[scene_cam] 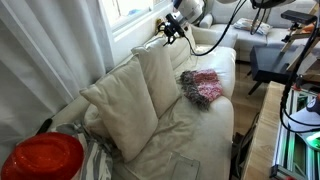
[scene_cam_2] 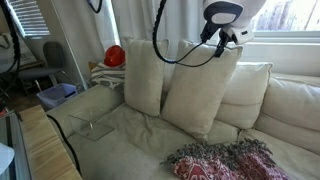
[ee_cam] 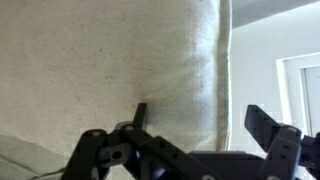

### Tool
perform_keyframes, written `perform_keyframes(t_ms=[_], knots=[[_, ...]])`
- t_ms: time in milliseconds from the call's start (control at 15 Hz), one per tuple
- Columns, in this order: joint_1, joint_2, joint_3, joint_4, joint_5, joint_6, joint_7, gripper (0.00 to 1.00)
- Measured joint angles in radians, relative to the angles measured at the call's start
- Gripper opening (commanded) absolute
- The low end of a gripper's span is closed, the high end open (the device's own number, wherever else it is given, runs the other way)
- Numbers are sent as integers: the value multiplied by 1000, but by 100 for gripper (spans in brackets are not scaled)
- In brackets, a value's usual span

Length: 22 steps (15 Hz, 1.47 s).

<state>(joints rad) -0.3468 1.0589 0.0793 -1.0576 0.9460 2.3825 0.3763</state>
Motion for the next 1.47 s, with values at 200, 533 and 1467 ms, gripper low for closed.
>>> perform_keyframes(t_ms=[200, 533, 1467], knots=[[9, 28, 8, 3, 2, 78, -74, 100], [19, 46, -2, 5, 0, 111, -109, 51], [-34, 14, -51, 10, -40, -126, -247, 2]])
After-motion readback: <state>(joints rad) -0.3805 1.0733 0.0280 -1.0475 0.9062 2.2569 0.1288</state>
